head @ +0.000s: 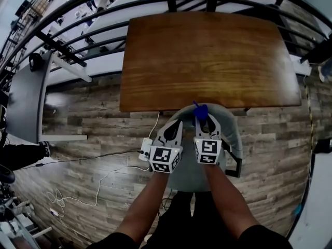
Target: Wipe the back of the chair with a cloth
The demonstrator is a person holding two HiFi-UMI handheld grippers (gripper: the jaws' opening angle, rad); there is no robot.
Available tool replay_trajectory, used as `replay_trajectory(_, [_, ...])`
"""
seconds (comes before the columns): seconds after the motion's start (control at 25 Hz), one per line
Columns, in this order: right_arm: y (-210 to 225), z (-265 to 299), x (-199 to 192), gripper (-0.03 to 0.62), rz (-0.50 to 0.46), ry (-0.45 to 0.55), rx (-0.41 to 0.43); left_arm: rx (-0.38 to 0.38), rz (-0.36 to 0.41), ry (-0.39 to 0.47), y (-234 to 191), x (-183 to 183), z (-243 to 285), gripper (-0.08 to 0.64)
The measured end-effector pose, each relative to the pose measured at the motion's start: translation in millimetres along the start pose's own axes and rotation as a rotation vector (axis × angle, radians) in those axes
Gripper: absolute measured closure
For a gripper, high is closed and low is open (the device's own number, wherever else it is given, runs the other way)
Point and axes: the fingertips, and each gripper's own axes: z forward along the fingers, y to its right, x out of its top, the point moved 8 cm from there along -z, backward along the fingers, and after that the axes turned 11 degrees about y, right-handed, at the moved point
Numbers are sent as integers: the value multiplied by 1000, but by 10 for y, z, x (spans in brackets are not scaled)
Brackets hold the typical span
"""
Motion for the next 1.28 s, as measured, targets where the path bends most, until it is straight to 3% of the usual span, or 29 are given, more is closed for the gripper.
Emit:
replay_trajectory(0.64, [565, -272, 6, 476, 23, 5, -129, -95, -13, -7, 441, -8, 325, 561])
replay_trajectory(1.12, [916, -522, -55, 476, 22, 5, -185, -141, -25, -7, 707, -60, 449, 561])
replay_trajectory(1.28, [972, -579, -125, 476, 19, -14, -195, -125, -43, -7, 676, -98, 443, 561])
